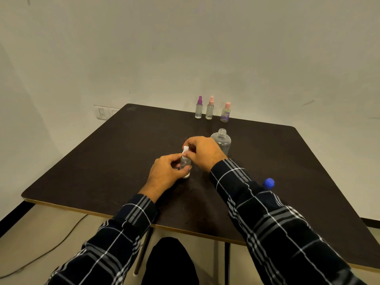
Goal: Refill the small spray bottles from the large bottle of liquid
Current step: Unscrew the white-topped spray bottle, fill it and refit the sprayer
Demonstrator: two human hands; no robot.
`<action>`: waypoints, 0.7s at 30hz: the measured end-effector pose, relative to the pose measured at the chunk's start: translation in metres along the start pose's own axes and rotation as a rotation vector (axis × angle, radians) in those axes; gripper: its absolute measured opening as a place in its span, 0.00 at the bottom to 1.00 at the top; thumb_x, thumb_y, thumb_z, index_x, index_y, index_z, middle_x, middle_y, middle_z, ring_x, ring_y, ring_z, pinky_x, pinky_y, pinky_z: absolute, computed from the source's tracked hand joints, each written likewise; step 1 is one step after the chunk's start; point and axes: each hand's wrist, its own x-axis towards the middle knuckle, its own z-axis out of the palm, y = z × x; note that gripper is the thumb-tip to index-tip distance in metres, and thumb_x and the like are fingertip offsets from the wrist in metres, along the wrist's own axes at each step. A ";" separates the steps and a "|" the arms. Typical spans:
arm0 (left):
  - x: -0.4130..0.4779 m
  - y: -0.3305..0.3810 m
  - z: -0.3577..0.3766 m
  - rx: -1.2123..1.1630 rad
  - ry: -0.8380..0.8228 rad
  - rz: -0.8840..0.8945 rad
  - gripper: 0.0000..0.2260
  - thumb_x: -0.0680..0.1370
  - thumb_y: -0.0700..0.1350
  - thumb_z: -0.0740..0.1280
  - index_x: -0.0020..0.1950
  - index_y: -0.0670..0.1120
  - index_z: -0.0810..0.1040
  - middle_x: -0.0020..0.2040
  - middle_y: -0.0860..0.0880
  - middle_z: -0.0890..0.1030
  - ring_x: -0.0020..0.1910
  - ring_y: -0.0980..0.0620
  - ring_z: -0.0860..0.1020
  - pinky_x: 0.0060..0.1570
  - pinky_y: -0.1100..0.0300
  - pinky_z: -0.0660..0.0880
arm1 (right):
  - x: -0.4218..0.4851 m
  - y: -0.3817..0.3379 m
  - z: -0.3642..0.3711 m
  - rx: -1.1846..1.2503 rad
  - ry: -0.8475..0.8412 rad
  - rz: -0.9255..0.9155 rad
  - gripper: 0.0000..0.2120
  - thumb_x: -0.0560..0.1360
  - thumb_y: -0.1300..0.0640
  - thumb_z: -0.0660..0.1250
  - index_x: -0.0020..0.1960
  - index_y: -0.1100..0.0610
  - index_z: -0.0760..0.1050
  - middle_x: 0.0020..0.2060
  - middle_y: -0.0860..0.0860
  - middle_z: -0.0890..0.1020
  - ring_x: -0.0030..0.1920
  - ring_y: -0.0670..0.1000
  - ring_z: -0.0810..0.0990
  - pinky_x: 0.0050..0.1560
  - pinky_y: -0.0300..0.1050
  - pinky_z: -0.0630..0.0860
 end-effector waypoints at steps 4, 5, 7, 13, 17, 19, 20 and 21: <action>0.000 0.001 0.001 0.021 0.009 -0.020 0.20 0.74 0.49 0.77 0.66 0.53 0.80 0.46 0.57 0.83 0.47 0.61 0.80 0.49 0.65 0.76 | 0.003 -0.004 0.004 -0.004 -0.006 0.082 0.10 0.78 0.52 0.69 0.57 0.55 0.78 0.51 0.52 0.82 0.53 0.51 0.80 0.57 0.47 0.78; 0.000 0.001 0.000 0.027 0.007 -0.023 0.19 0.75 0.49 0.76 0.65 0.53 0.81 0.46 0.56 0.83 0.47 0.60 0.80 0.48 0.66 0.76 | 0.002 -0.004 0.007 -0.006 0.021 0.097 0.08 0.78 0.51 0.69 0.54 0.53 0.76 0.48 0.52 0.82 0.51 0.51 0.80 0.54 0.47 0.78; 0.000 0.002 0.000 0.031 -0.004 -0.028 0.15 0.75 0.48 0.76 0.62 0.53 0.82 0.46 0.56 0.83 0.47 0.59 0.81 0.46 0.65 0.75 | -0.002 -0.005 0.015 -0.032 0.082 0.127 0.10 0.77 0.45 0.68 0.48 0.51 0.71 0.42 0.49 0.79 0.46 0.51 0.78 0.49 0.47 0.77; 0.002 -0.001 0.000 0.008 -0.009 -0.036 0.11 0.74 0.47 0.77 0.55 0.54 0.84 0.46 0.54 0.84 0.47 0.56 0.82 0.52 0.57 0.80 | -0.012 0.010 0.019 0.057 0.134 0.166 0.27 0.71 0.34 0.70 0.59 0.51 0.71 0.47 0.49 0.79 0.46 0.49 0.78 0.43 0.46 0.77; -0.001 0.001 -0.001 -0.019 -0.014 0.003 0.16 0.75 0.47 0.76 0.62 0.56 0.83 0.46 0.57 0.83 0.47 0.60 0.81 0.49 0.63 0.76 | -0.017 0.015 0.018 0.206 0.074 -0.085 0.23 0.78 0.56 0.69 0.72 0.48 0.71 0.62 0.50 0.78 0.54 0.45 0.78 0.59 0.40 0.75; -0.001 0.003 -0.001 -0.031 -0.037 -0.004 0.18 0.76 0.48 0.75 0.64 0.56 0.81 0.49 0.58 0.83 0.50 0.61 0.80 0.50 0.66 0.75 | -0.015 0.016 0.017 0.206 0.085 -0.073 0.16 0.78 0.59 0.68 0.65 0.50 0.77 0.58 0.49 0.81 0.57 0.47 0.79 0.60 0.39 0.73; -0.002 0.004 -0.002 -0.031 -0.041 -0.008 0.18 0.76 0.48 0.75 0.65 0.56 0.80 0.50 0.58 0.83 0.51 0.61 0.80 0.50 0.66 0.74 | -0.012 0.016 0.016 0.189 0.098 -0.055 0.13 0.78 0.58 0.69 0.61 0.51 0.79 0.54 0.49 0.83 0.55 0.47 0.80 0.59 0.40 0.75; -0.001 0.004 -0.002 -0.026 -0.038 -0.008 0.18 0.76 0.48 0.75 0.66 0.55 0.80 0.50 0.58 0.83 0.51 0.60 0.80 0.50 0.66 0.74 | -0.008 0.016 0.016 0.157 0.109 -0.032 0.10 0.76 0.56 0.71 0.57 0.51 0.80 0.49 0.48 0.83 0.51 0.47 0.80 0.57 0.43 0.77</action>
